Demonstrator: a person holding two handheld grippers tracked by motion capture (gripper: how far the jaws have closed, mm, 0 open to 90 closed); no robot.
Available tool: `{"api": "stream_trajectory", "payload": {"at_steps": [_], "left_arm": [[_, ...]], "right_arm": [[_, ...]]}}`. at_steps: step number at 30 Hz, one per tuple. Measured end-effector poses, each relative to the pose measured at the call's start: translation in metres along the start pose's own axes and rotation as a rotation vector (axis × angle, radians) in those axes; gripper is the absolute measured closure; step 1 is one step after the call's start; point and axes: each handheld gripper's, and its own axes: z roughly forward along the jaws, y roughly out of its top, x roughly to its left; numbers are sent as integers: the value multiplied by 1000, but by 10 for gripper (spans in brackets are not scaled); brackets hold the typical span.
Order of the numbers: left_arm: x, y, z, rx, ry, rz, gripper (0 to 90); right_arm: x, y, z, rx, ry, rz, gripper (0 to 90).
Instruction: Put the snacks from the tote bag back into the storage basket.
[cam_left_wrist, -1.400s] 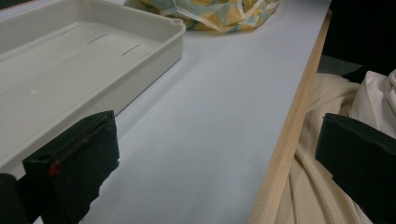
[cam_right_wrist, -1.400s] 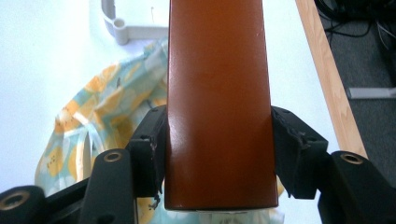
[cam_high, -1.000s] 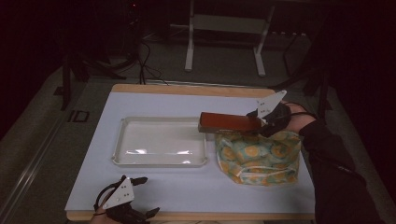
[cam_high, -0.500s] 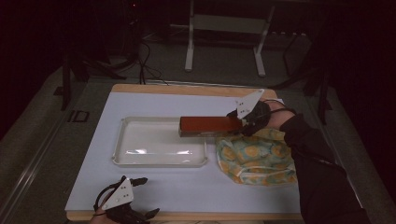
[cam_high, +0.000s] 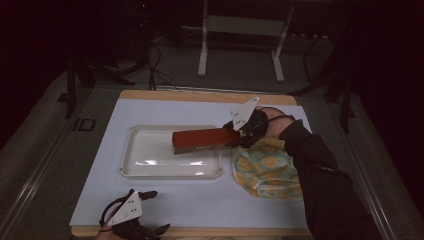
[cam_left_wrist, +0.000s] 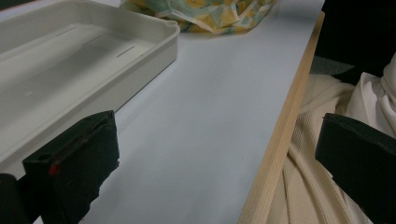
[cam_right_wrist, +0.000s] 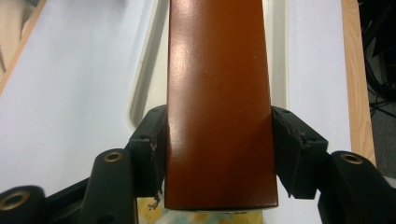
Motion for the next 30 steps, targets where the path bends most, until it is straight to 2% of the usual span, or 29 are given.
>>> {"api": "stream_trajectory", "payload": {"at_steps": [7,11,12,14,18,22,28,30], "left_arm": [[0,0,0,-1,0,2,0],[0,0,0,-1,-2,1,0],[0,0,0,-2,-3,1,0],[0,0,0,-1,-3,2,0],[0,0,-1,-1,-3,4,0],[0,0,0,-3,-6,1,0],[0,0,-1,-2,-6,0,0],[0,0,-1,-2,-7,2,0]], "right_arm": [[-2,14,11,-12,4,-22,426],[-3,19,13,-40,1,-24,426],[-3,22,13,-70,-5,-24,426],[-4,24,13,-93,-10,-26,427],[-6,26,18,-116,-14,-23,426],[-7,25,27,-99,-17,-22,426],[-10,21,36,-113,-14,0,426],[-11,19,45,-114,-5,10,426]]}}
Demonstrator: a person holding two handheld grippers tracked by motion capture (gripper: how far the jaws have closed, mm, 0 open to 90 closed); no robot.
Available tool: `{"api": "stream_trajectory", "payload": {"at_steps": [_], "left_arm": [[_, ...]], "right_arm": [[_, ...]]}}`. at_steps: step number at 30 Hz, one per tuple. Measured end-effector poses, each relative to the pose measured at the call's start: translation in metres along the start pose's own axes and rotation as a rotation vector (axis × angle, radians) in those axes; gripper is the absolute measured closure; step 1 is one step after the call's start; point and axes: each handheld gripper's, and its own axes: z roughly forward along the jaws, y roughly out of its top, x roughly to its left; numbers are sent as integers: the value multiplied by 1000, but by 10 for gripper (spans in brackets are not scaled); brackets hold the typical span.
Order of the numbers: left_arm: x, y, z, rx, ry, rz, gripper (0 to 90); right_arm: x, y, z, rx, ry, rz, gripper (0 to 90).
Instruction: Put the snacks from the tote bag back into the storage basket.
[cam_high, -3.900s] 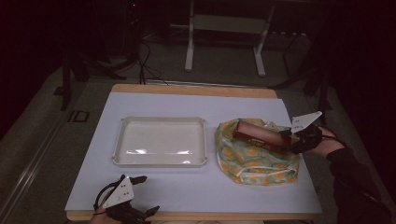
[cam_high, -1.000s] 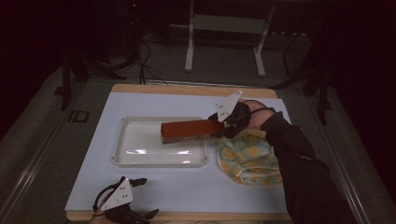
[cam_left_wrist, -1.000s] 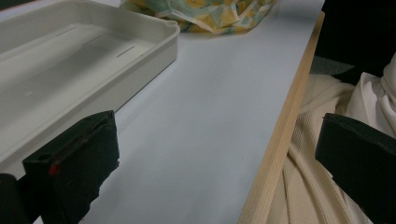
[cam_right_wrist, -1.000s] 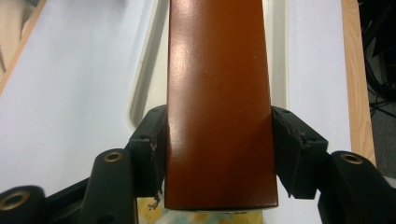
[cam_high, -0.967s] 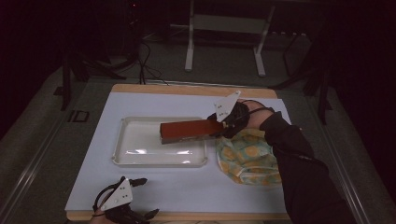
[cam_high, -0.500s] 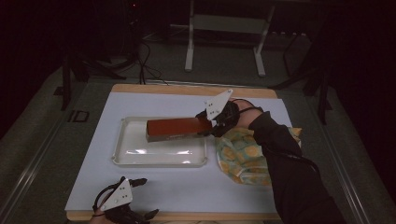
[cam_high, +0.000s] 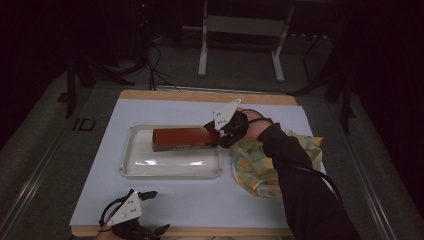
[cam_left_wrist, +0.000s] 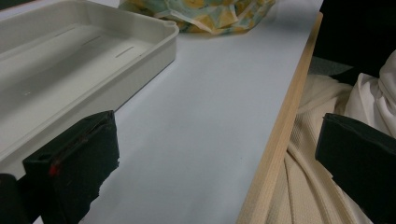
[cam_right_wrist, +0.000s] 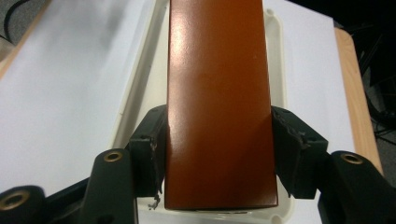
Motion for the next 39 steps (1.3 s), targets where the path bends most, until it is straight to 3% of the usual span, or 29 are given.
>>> {"api": "stream_trajectory", "payload": {"at_steps": [10,19,25,39], "left_arm": [[0,0,0,0,-3,1,0],[0,0,-1,0,-3,2,0],[0,0,0,1,-6,2,0],[-1,0,0,-1,-15,6,0]], "right_arm": [[1,-21,36,112,22,25,426],[2,-34,57,165,30,45,426],[0,-43,62,154,36,86,426],[0,-51,78,185,42,118,423]]}}
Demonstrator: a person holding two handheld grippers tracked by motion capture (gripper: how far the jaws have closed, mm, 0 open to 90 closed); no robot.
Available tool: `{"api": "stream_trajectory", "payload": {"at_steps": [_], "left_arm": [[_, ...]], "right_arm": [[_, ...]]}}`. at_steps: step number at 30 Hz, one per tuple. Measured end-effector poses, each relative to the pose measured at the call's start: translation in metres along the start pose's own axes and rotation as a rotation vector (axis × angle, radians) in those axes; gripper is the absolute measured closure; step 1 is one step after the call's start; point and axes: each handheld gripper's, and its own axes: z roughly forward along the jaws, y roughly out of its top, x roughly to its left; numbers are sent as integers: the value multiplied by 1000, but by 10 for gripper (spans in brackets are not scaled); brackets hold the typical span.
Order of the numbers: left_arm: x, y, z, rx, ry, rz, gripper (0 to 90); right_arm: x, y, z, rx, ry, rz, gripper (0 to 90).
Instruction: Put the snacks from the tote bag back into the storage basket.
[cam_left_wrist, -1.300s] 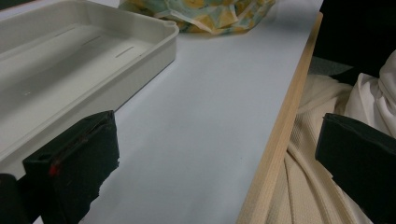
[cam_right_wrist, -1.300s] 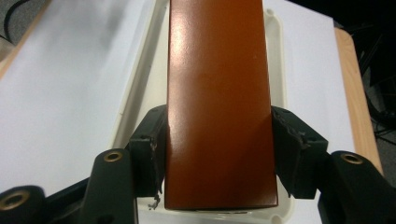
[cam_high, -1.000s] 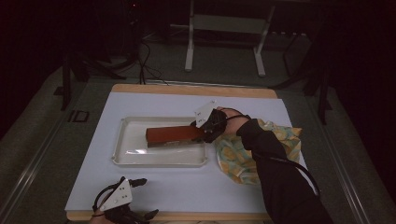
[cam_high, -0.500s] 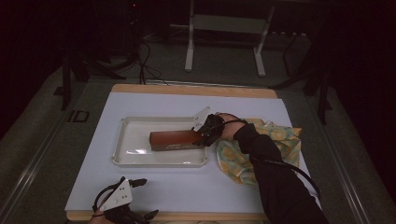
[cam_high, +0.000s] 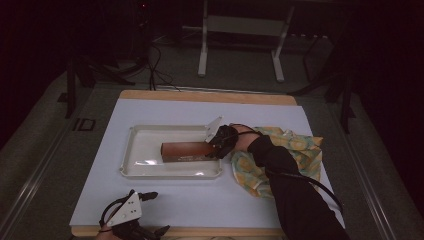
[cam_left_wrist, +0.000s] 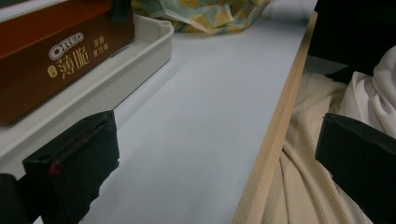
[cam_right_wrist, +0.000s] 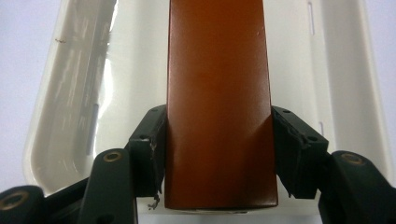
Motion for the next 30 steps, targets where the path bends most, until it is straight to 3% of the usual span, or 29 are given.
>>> {"api": "stream_trajectory", "payload": {"at_steps": [13,19,30], "left_arm": [[0,0,0,4,-5,2,0],[0,0,0,2,-7,2,0],[0,0,1,4,-2,-1,0]], "right_arm": [[-1,0,4,10,22,33,402],[0,4,3,10,1,33,339],[-1,9,-27,-37,-29,66,273]]}}
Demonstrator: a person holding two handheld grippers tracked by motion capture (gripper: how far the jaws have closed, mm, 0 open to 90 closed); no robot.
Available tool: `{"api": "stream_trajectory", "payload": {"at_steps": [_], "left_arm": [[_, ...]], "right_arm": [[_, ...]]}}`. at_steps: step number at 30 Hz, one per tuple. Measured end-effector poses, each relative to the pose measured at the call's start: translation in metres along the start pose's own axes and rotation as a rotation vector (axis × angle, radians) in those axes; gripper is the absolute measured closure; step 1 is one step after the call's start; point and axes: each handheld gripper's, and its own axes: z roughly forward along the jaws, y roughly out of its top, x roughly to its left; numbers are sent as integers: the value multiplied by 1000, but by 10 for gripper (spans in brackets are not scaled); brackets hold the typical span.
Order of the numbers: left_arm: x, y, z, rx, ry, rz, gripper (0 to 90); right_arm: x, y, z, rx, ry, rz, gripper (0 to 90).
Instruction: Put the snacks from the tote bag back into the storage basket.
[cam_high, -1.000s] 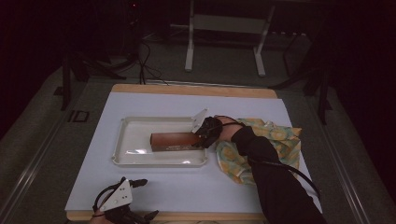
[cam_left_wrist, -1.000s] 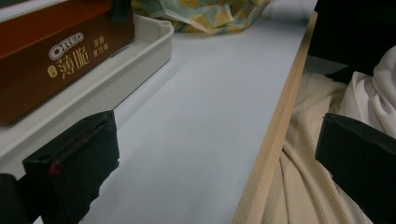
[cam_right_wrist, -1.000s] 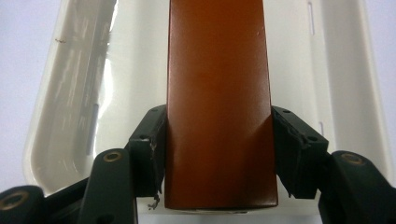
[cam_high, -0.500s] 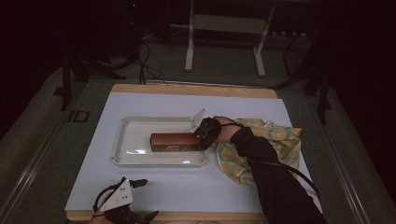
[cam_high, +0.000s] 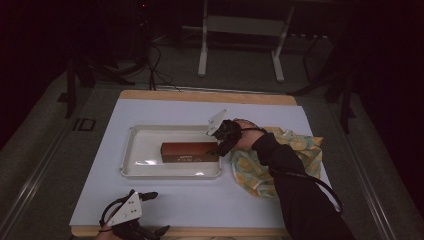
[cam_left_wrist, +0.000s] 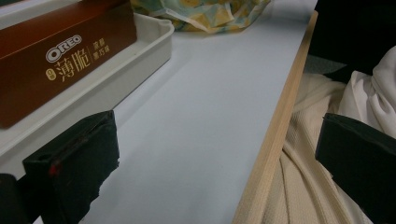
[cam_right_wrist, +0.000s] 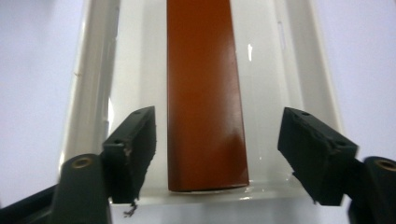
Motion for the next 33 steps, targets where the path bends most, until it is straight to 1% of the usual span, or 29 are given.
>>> {"api": "stream_trajectory", "payload": {"at_steps": [2,3,4,5,7,8,9,10,12,14,15,16,17,18,19,21,24,25,26,27,28,30,31,33], "left_arm": [[0,0,0,4,3,2,0],[0,0,0,2,6,1,0],[0,0,-1,0,7,-2,0],[0,0,-1,-2,9,-4,0],[1,0,-1,-3,12,-5,0],[1,0,-1,-2,11,-6,0],[0,0,-1,-1,11,-5,0],[0,0,0,-2,11,-6,0],[0,0,0,-2,9,-8,0],[1,0,0,2,6,-4,0],[1,0,0,4,5,-3,0],[0,0,0,4,4,-3,0],[0,0,0,3,4,-3,0],[0,0,0,4,5,-1,0],[0,0,0,4,4,0,0],[0,0,0,3,3,-2,0],[-1,0,1,8,0,1,0],[-1,0,1,9,1,0,0],[-1,0,1,9,1,0,0],[-1,0,1,8,2,0,0],[-1,0,1,8,2,0,0],[0,0,1,12,-1,1,0],[0,0,2,12,-1,0,0],[-1,1,2,15,-2,2,0]], "right_arm": [[0,1,-7,-15,-4,18,267],[1,1,-14,-43,-12,35,236],[1,1,-17,-46,-19,47,222],[1,1,-17,-46,-19,47,222],[3,0,-22,-39,-39,57,170],[3,-1,-23,-45,-43,66,151],[4,-2,-26,-53,-49,85,129],[4,-4,-31,-69,-62,98,105],[3,-6,-33,-75,-62,108,104],[2,-11,-39,-90,-83,136,104],[1,-16,-44,-104,-108,161,104],[1,-16,-44,-104,-108,161,104],[1,-19,-46,-110,-109,175,104],[0,-22,-50,-119,-112,198,104],[1,-25,-52,-122,-134,218,104],[2,-30,-58,-129,-161,237,104],[1,-39,-68,-143,-164,286,105],[1,-42,-71,-146,-182,311,109],[1,-45,-74,-143,-195,320,132],[2,-52,-80,-158,-215,349,129],[2,-52,-80,-158,-215,349,129],[3,-57,-84,-174,-225,380,129],[5,-61,-87,-178,-248,392,129],[7,-67,-92,-192,-276,416,129]]}}
